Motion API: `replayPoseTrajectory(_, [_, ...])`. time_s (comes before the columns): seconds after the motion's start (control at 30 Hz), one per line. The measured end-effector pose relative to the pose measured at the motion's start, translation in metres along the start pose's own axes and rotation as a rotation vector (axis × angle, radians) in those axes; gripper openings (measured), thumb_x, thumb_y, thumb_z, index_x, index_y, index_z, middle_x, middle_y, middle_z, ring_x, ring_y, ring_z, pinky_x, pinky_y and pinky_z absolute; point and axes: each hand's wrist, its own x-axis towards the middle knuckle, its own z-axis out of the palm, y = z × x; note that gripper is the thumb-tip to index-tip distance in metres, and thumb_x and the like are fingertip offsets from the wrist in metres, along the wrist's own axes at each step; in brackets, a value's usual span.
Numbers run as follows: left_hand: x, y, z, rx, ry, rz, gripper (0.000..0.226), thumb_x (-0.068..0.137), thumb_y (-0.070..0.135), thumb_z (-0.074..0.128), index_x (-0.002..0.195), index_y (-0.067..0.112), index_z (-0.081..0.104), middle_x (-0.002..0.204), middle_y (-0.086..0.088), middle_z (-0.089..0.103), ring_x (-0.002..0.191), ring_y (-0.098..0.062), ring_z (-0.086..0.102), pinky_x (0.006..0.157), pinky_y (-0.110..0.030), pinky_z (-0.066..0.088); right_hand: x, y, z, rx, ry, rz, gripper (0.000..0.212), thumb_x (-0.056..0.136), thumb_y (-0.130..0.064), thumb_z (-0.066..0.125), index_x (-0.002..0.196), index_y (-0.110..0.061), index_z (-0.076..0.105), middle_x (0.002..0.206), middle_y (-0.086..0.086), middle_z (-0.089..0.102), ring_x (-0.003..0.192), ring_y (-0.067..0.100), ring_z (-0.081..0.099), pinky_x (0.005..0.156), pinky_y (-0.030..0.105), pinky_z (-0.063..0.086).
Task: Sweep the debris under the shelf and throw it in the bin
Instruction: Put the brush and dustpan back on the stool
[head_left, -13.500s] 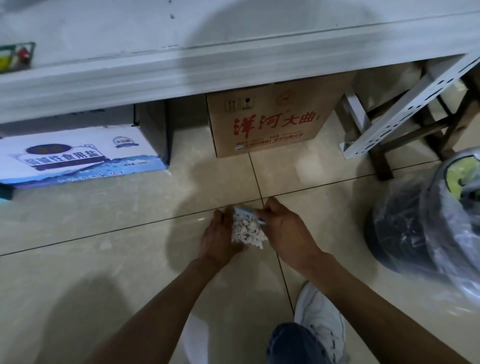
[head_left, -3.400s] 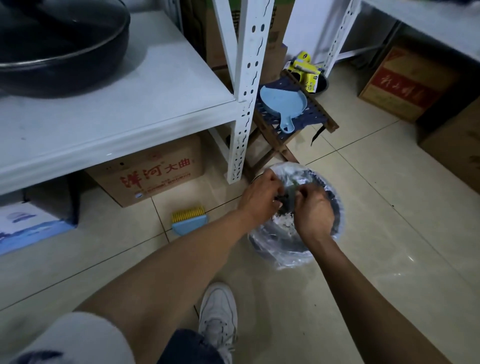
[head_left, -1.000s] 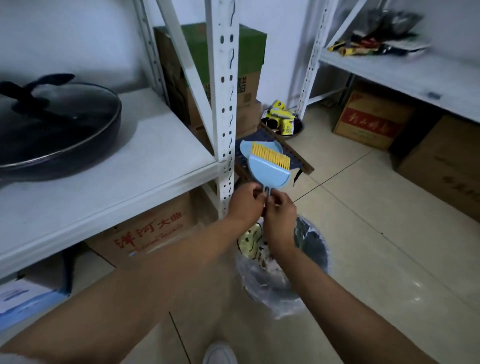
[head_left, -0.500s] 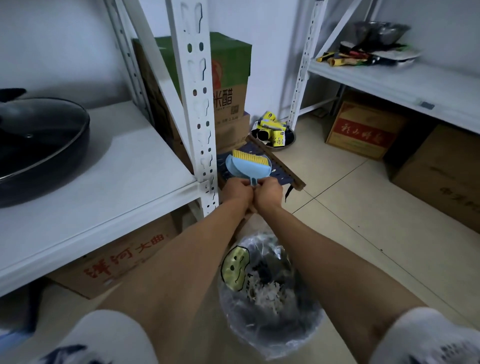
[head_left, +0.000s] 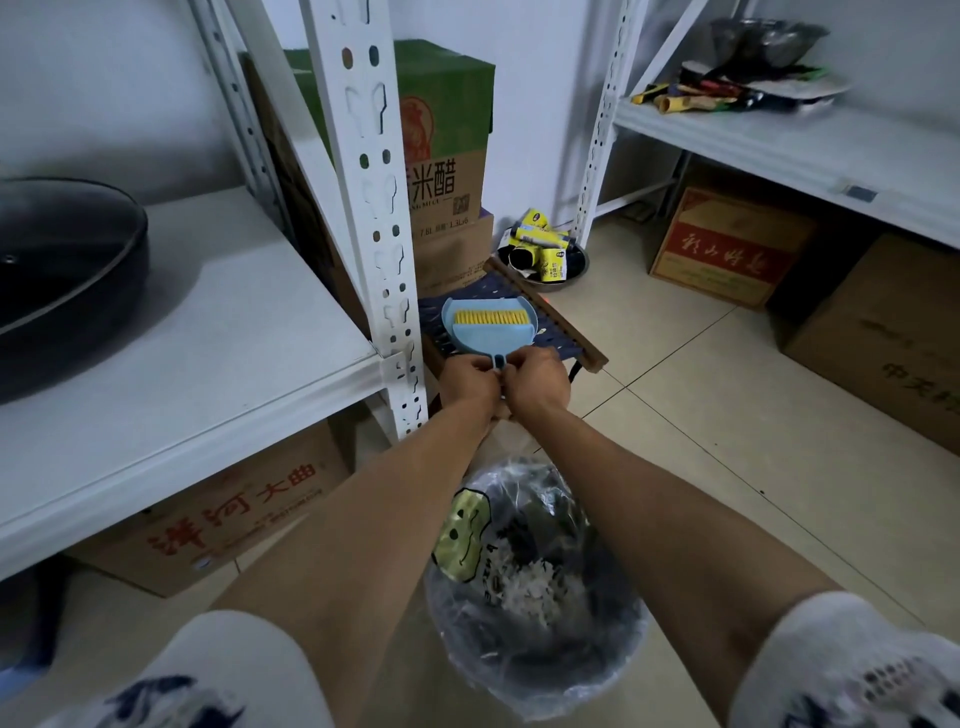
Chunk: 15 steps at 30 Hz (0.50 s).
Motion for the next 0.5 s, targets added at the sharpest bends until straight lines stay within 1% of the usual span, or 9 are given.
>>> replayPoseTrajectory(0.03, [0.000,-0.001,0.002,-0.015,0.006,-0.001,0.019,0.084,-0.002,0.065,0.078,0.016,0.070,0.096,-0.011,0.070,0.096,-0.033,0.068,0.088,-0.049,0.058,0.000,0.002,0.000,-0.013,0.014,-0.007,0.024,0.088,-0.021,0.058,0.109,-0.018,0.071,0.118,0.012,0.062,0.104,0.030,0.063,0.087,0.037,0.054])
replayPoseTrajectory(0.07, [-0.001,-0.002,0.003,-0.029,0.015,-0.003,0.017,0.083,-0.002,0.065,0.087,0.013,0.072,0.102,-0.013,0.071,0.097,-0.034,0.068,0.089,-0.049,0.058,0.000,0.003,0.000,-0.005,0.014,-0.010,0.024,0.088,-0.021,0.059,0.108,-0.018,0.071,0.117,0.011,0.063,0.101,0.030,0.065,0.086,0.039,0.056])
replayPoseTrajectory(0.13, [0.001,-0.005,0.006,-0.048,0.037,-0.002,0.024,0.083,-0.004,0.066,0.104,0.007,0.071,0.111,-0.015,0.070,0.100,-0.034,0.067,0.089,-0.049,0.058,-0.001,0.005,0.000,0.062,-0.005,0.000,0.020,0.087,-0.019,0.060,0.104,-0.017,0.070,0.108,0.011,0.070,0.091,0.031,0.069,0.080,0.044,0.059])
replayPoseTrajectory(0.17, [0.002,-0.006,0.007,-0.056,0.049,0.003,0.027,0.083,-0.004,0.066,0.107,0.006,0.070,0.113,-0.015,0.070,0.100,-0.034,0.067,0.089,-0.048,0.058,-0.001,0.005,-0.001,0.090,-0.009,0.011,0.018,0.088,-0.017,0.060,0.103,-0.016,0.070,0.105,0.011,0.072,0.089,0.032,0.070,0.077,0.046,0.060])
replayPoseTrajectory(0.27, [0.005,-0.009,0.009,-0.046,0.078,0.031,0.028,0.082,-0.006,0.065,0.107,0.006,0.070,0.110,-0.014,0.071,0.100,-0.032,0.067,0.088,-0.047,0.059,-0.001,0.004,-0.002,0.121,-0.002,0.014,0.017,0.088,-0.013,0.060,0.103,-0.014,0.068,0.104,0.012,0.072,0.090,0.032,0.070,0.077,0.047,0.060])
replayPoseTrajectory(0.5, [0.008,-0.016,0.010,-0.047,0.106,0.102,0.028,0.083,-0.006,0.065,0.107,0.008,0.070,0.104,-0.013,0.072,0.095,-0.029,0.069,0.087,-0.047,0.059,0.003,0.005,-0.001,0.118,0.004,-0.030,0.016,0.088,-0.011,0.060,0.103,-0.013,0.066,0.105,0.012,0.071,0.095,0.030,0.068,0.082,0.044,0.058])
